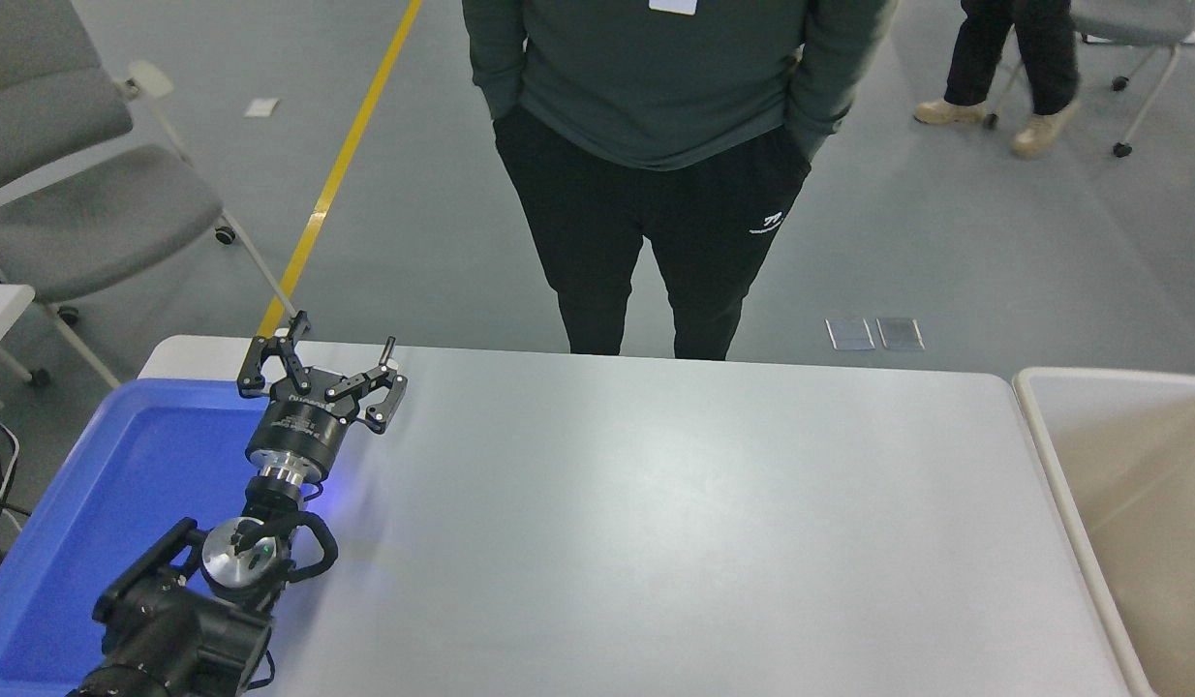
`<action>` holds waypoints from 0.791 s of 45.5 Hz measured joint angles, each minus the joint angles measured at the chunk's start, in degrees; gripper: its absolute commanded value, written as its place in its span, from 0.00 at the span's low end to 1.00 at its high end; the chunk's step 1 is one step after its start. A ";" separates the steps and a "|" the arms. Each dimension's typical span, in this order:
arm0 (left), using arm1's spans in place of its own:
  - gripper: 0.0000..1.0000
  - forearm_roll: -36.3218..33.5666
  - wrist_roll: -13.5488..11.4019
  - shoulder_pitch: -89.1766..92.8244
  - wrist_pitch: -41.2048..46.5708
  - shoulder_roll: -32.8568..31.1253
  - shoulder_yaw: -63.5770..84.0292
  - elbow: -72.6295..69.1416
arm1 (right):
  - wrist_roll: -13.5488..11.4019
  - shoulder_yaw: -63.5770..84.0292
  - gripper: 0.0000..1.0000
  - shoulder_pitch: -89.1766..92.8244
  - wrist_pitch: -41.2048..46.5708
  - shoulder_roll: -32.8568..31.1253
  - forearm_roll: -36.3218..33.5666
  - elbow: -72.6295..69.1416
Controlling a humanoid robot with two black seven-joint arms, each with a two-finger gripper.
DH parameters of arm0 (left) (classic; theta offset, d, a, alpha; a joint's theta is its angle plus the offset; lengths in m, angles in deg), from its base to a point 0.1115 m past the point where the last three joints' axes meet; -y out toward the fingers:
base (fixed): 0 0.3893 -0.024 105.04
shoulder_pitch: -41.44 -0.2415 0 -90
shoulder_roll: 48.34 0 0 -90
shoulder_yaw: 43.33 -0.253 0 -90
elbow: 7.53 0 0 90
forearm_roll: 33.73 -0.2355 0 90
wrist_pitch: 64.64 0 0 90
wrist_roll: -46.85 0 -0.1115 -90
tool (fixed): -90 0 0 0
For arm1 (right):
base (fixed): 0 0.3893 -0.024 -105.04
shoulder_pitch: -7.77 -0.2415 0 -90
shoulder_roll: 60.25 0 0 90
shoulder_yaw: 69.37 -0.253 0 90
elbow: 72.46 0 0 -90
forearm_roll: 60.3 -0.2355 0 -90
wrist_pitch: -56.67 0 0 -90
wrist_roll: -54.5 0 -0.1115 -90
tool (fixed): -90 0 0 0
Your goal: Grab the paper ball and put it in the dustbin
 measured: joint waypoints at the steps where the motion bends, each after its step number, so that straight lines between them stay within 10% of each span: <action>1: 0.99 0.00 0.00 0.00 0.00 0.00 0.00 0.00 | 0.02 -1.68 0.00 2.24 -0.69 0.54 -0.69 1.87; 36: 0.99 0.08 0.00 0.00 0.09 0.00 -0.03 0.00 | 0.04 -51.60 0.00 47.48 -21.01 22.41 -8.93 25.14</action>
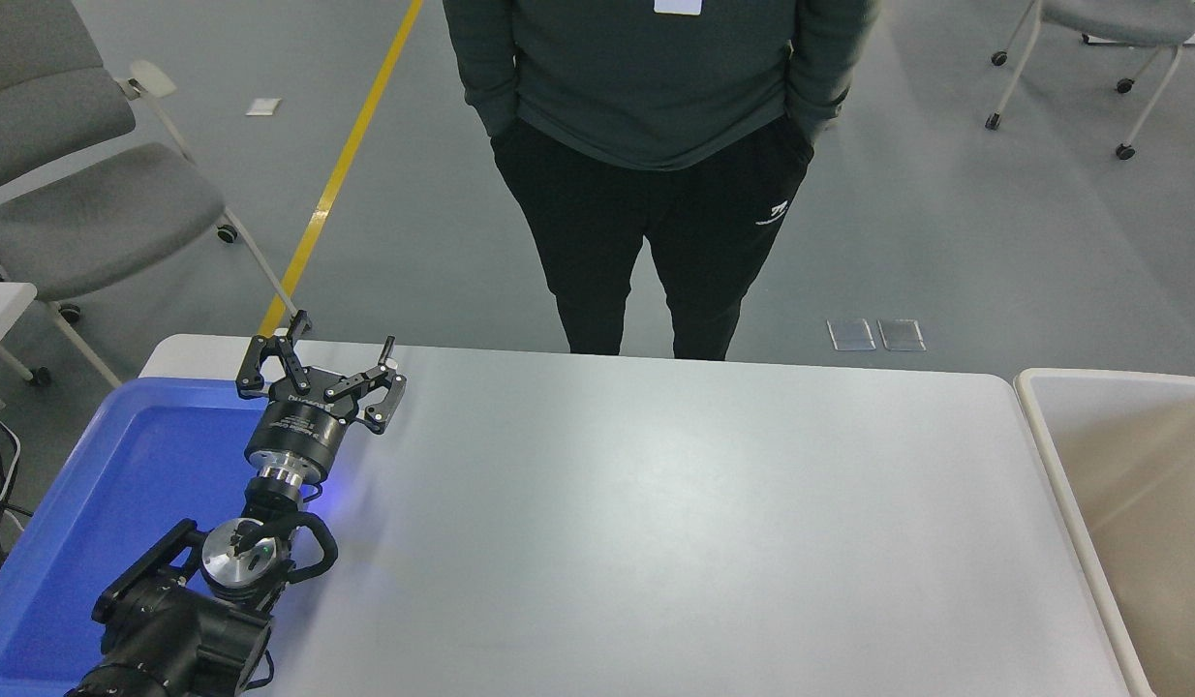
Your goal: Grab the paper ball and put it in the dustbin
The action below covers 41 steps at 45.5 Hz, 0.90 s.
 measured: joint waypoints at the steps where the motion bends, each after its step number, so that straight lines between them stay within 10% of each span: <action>1: 0.99 0.00 0.00 -0.01 0.00 0.00 0.00 0.00 | 0.01 -0.62 0.00 0.42 -0.27 0.27 -0.09 0.11; 10: 0.99 0.01 0.00 0.00 0.00 0.00 0.00 0.00 | 0.05 -3.17 0.03 2.36 -1.26 1.40 -1.04 0.36; 17: 0.99 0.01 0.00 0.00 0.00 0.00 0.00 0.00 | 0.08 -4.17 1.00 3.04 -1.65 1.77 -1.51 0.29; 41: 0.99 0.01 0.00 0.00 0.01 0.00 -0.01 0.00 | 0.16 -4.19 1.00 2.89 -1.17 1.75 -2.28 0.08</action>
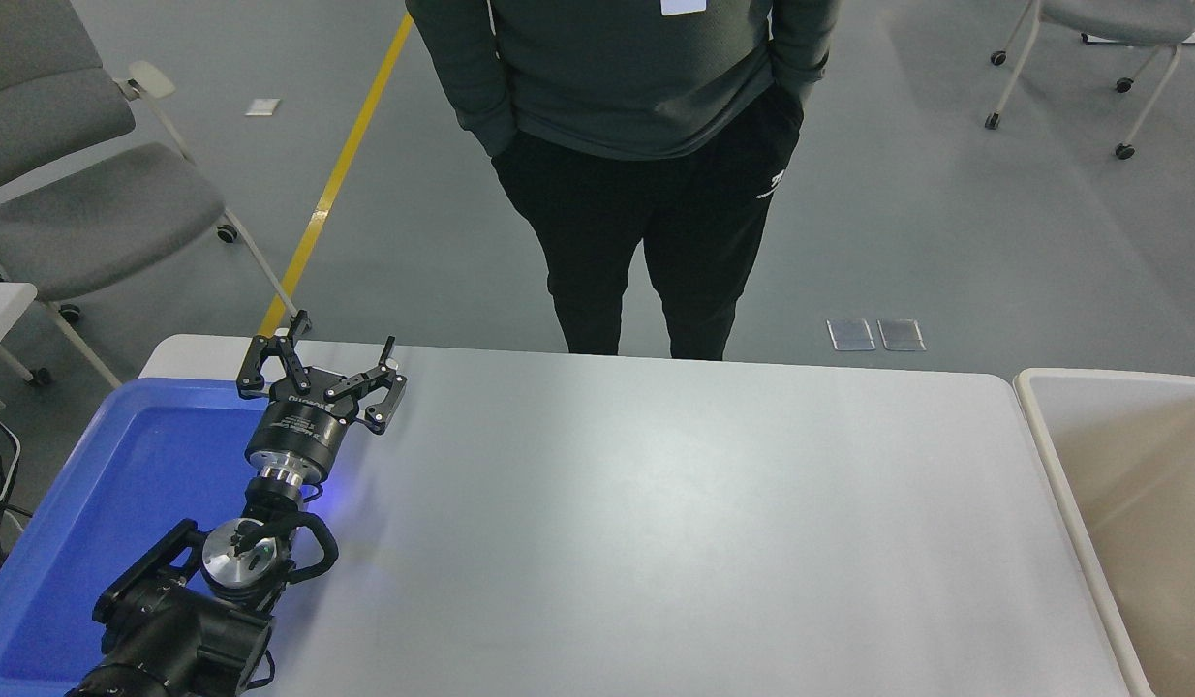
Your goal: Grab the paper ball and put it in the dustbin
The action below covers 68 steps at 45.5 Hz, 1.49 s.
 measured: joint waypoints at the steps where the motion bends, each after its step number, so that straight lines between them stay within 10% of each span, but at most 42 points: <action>1: 0.99 0.00 0.00 0.00 0.00 0.00 0.00 0.00 | 0.00 0.06 1.00 -0.13 0.02 -0.03 0.00 -0.06; 41: 0.99 0.00 0.00 -0.01 0.00 0.00 0.00 0.00 | 0.01 16.54 1.00 -25.24 0.01 -0.37 0.54 -23.30; 68: 0.99 0.01 0.00 0.00 0.00 0.00 0.00 0.00 | 0.22 -17.46 1.00 -20.02 2.59 8.49 -2.37 -38.18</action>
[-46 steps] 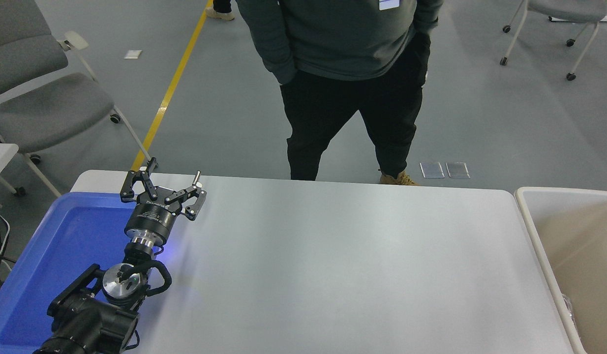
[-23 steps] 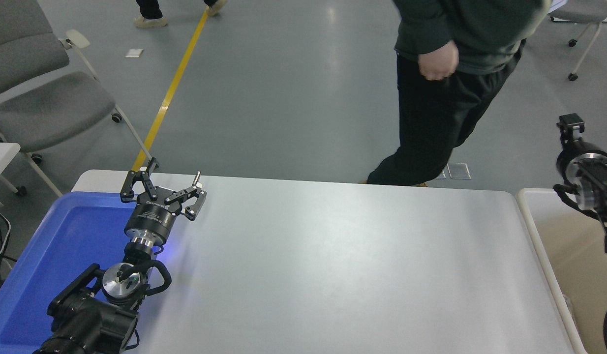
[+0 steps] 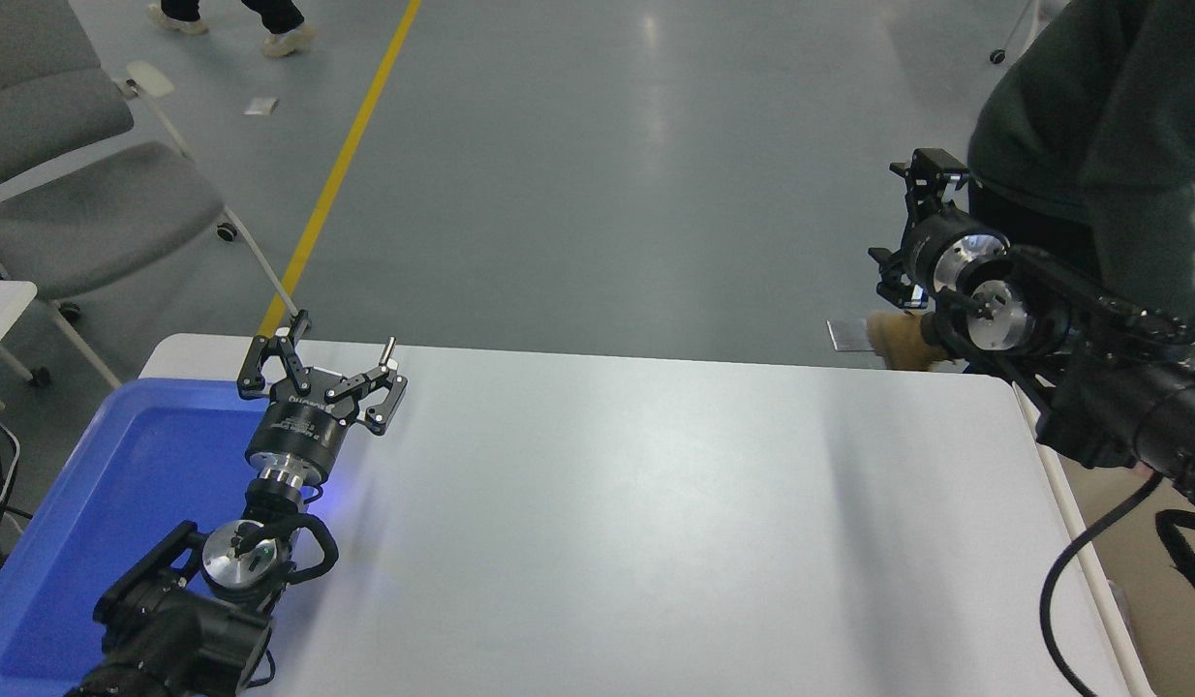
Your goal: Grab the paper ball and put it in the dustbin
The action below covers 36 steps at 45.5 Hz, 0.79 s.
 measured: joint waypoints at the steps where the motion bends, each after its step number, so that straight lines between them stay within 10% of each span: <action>1: 0.99 0.01 -0.01 0.01 0.00 0.00 0.00 0.00 | 0.04 -1.11 1.00 0.55 0.31 0.37 -0.49 -0.09; 36: 0.99 -0.01 0.00 0.00 0.00 0.00 0.00 0.00 | 0.47 -22.89 1.00 15.68 15.11 5.11 -6.89 -1.15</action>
